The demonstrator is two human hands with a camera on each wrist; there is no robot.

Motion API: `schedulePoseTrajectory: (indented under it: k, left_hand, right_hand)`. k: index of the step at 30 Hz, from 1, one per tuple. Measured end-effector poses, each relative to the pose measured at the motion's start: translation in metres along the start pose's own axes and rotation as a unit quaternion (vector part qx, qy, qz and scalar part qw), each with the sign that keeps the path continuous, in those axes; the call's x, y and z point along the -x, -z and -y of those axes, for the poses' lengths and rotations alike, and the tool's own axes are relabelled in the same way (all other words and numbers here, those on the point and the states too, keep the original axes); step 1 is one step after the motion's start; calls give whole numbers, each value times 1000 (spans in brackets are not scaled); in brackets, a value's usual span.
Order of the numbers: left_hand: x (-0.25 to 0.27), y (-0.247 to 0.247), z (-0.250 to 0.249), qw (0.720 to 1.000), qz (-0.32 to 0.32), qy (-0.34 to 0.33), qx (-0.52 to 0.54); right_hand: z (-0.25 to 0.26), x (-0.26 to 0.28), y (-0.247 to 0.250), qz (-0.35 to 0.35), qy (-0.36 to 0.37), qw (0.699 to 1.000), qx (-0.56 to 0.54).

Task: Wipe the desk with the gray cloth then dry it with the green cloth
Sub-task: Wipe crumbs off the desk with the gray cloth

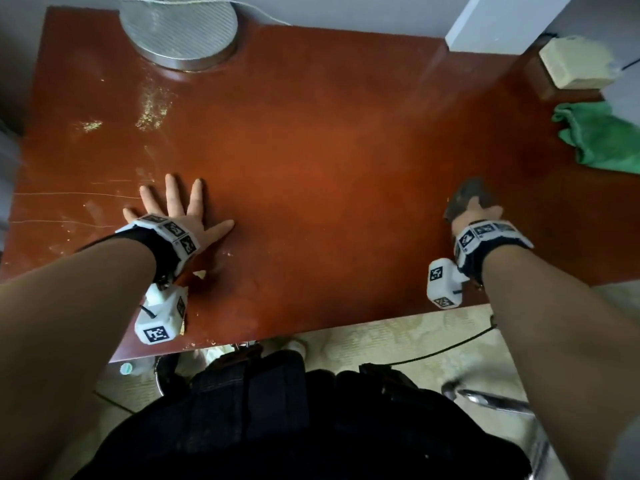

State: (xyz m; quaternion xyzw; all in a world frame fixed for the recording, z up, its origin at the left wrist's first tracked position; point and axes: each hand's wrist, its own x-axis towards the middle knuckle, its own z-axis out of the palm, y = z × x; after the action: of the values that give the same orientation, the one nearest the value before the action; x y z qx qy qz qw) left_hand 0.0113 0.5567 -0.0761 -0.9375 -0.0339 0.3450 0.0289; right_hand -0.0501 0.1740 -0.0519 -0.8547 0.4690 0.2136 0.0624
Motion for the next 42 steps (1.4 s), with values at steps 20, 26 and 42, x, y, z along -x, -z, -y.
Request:
schedulePoseTrajectory:
  k: [20,26,42]
  left_hand:
    - [2,-2,0,1000,-6,0,9]
    - [1,-2,1,1000,-4,0,14]
    - [-3,-2,0,1000,-3,6,10]
  right_hand:
    - [20,-17,-3,12,31,999,-6]
    - [85,10,-9,-9,201,979,38]
    - [96,-23,2,-42,124,988,83]
